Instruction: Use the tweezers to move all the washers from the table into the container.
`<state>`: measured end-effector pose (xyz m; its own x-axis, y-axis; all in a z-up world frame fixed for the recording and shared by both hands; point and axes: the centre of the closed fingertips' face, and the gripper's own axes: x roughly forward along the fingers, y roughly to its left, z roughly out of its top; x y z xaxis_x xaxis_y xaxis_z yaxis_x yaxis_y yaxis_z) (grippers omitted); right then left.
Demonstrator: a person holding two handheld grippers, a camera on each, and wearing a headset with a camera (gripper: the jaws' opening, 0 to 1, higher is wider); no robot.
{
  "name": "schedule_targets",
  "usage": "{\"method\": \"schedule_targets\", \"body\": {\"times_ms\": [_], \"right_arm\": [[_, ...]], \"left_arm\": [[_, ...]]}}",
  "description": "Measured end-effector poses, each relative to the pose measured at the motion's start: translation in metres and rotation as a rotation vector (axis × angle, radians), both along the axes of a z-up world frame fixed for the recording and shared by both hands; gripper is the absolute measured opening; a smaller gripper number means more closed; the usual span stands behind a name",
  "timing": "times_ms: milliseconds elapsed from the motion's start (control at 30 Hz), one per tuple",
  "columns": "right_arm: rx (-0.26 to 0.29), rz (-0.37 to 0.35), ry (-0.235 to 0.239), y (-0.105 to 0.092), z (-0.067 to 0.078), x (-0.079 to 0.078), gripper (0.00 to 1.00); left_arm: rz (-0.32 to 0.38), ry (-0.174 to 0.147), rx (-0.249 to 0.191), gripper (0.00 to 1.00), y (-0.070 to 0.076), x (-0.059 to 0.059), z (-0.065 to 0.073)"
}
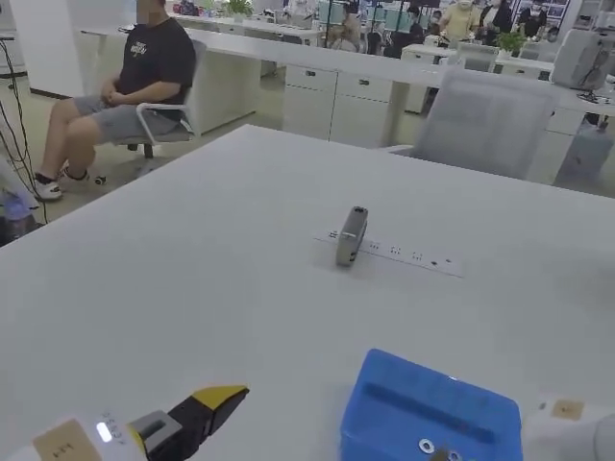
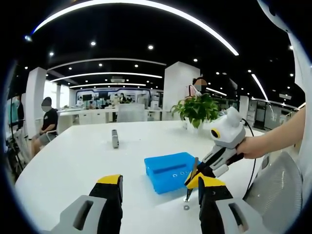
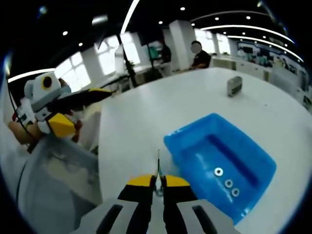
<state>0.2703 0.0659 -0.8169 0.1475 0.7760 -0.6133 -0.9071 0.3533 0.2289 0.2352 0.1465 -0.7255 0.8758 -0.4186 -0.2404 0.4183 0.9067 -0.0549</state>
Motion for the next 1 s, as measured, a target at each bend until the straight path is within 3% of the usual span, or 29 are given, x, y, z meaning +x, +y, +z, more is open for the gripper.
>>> {"method": "schedule_targets", "body": {"times_ms": [167, 267, 533, 733, 1000], "right_arm": [[-0.005, 0.018, -0.006, 0.002, 0.0, -0.004, 0.04], [-0.027, 0.043, -0.039, 0.002, 0.0, -0.006, 0.04], [-0.093, 0.192, -0.203, 0.007, -0.001, -0.018, 0.03], [-0.09, 0.153, -0.227, 0.005, 0.001, -0.018, 0.03], [-0.03, 0.119, -0.266, 0.004, 0.031, -0.008, 0.03]], "left_arm": [[-0.002, 0.002, 0.001, 0.62, 0.0, 0.0, 0.0], [-0.005, 0.002, 0.003, 0.62, -0.001, 0.0, 0.0], [-0.002, 0.001, 0.004, 0.62, -0.001, 0.0, 0.0], [-0.001, 0.001, 0.003, 0.62, 0.0, -0.001, 0.0], [-0.009, 0.002, 0.005, 0.62, -0.002, -0.001, 0.0]]}}
